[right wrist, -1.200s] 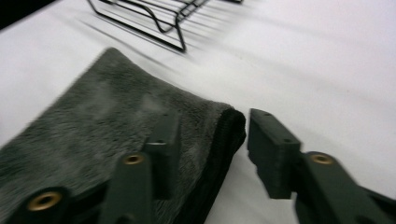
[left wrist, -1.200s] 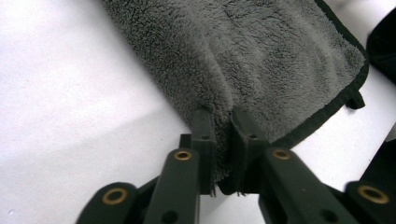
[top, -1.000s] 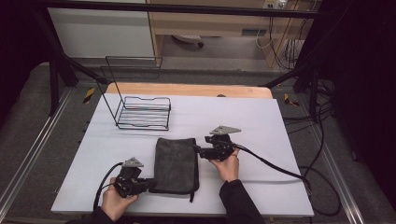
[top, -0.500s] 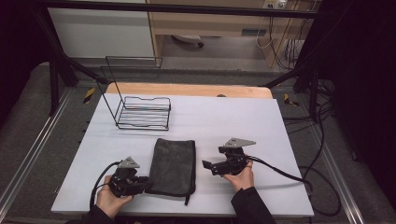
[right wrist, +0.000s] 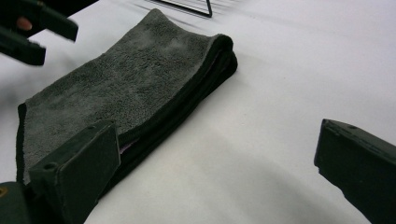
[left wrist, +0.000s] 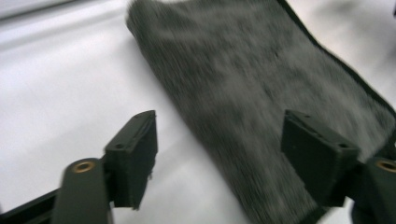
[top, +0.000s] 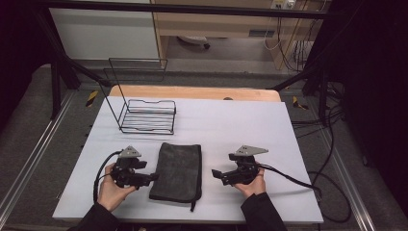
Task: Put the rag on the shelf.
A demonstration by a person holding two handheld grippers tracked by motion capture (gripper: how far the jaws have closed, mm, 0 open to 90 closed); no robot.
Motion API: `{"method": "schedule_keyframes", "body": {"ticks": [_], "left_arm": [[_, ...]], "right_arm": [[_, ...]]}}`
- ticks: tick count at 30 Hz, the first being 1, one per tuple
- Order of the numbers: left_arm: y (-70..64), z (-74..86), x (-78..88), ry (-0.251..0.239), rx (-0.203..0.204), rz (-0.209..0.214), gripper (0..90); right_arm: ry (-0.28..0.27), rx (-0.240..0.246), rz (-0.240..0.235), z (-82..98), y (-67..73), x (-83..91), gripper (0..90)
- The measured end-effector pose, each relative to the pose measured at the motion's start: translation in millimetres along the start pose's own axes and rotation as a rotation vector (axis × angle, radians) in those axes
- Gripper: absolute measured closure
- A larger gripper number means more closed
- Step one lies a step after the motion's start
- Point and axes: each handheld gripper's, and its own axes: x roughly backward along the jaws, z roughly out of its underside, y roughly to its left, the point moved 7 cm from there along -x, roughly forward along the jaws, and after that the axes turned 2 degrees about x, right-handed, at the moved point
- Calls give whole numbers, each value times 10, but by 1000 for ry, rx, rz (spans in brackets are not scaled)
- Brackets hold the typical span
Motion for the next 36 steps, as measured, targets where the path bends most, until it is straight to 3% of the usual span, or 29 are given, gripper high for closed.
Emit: {"method": "schedule_keyframes", "body": {"ticks": [8, 11, 15, 21, 27, 36], "left_arm": [[115, -265, -87, -37, -7, -30, 190], [136, -314, -151, -39, 1, -20, 161], [188, -364, -230, -30, -5, -36, 126], [278, -450, -345, -28, 20, -60, 128], [392, -498, -506, -25, 65, -80, 201], [489, -428, -674, 15, 106, -81, 426]], "right_arm": [[-6, 8, 0, -8, 4, 21, 6], [-7, 2, 0, -9, 11, 29, 6], [-4, 3, 0, -4, 15, 34, 5], [-1, 2, -2, 5, 20, 24, 5], [5, 2, -6, 17, 24, 14, 5], [18, -1, -6, 44, 28, -12, 6]]}}
